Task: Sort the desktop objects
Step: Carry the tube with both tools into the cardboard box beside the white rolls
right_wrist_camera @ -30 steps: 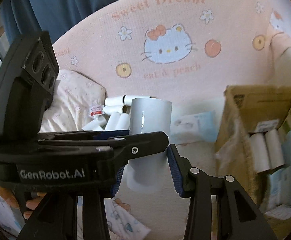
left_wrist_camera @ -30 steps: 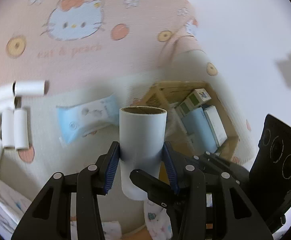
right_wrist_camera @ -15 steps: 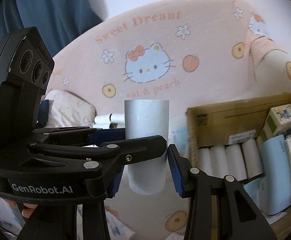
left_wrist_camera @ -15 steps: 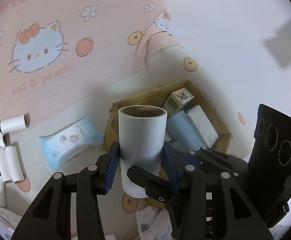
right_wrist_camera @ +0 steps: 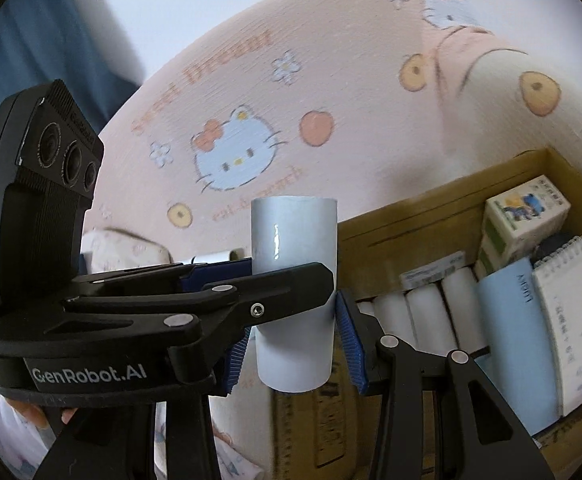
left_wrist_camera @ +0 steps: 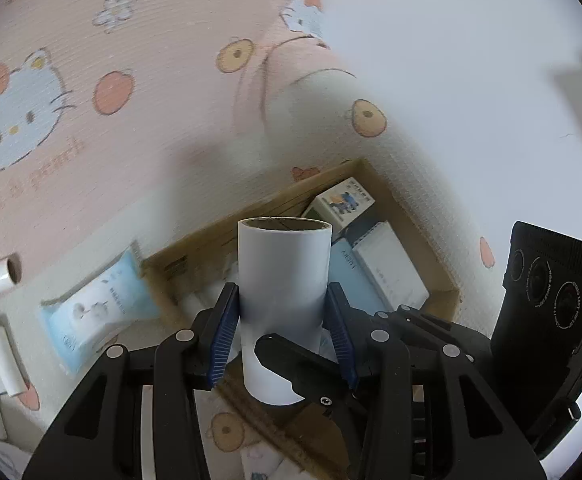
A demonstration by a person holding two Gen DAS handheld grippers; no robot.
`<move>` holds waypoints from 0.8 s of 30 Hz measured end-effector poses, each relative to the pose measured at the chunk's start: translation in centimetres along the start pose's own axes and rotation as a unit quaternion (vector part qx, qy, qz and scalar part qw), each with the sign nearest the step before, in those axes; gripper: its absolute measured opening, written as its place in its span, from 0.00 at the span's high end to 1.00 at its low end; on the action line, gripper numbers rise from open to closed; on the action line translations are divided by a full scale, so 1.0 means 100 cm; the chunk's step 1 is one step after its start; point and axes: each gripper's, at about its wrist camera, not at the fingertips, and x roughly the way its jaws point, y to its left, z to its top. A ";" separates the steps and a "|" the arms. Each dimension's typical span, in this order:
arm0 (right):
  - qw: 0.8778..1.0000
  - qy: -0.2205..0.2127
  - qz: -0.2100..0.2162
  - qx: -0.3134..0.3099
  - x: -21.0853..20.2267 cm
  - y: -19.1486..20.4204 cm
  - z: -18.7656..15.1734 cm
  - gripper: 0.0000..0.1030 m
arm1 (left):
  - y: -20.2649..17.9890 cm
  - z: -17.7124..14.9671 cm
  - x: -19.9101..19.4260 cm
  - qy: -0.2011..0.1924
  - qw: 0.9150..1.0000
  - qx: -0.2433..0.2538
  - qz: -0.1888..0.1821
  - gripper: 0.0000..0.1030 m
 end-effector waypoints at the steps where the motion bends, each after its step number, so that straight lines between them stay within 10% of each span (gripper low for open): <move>1: 1.000 -0.001 -0.001 0.003 -0.002 -0.005 0.002 0.62 | -0.002 0.003 0.003 0.001 1.000 0.001 -0.002 0.54; 13: 0.998 0.057 -0.024 0.030 0.032 -0.055 0.019 0.62 | -0.015 0.022 0.075 0.072 0.996 0.031 0.050 0.54; 24: 0.989 0.137 -0.038 0.042 0.066 -0.085 0.010 0.62 | 0.006 0.007 0.121 0.129 0.990 -0.041 0.036 0.54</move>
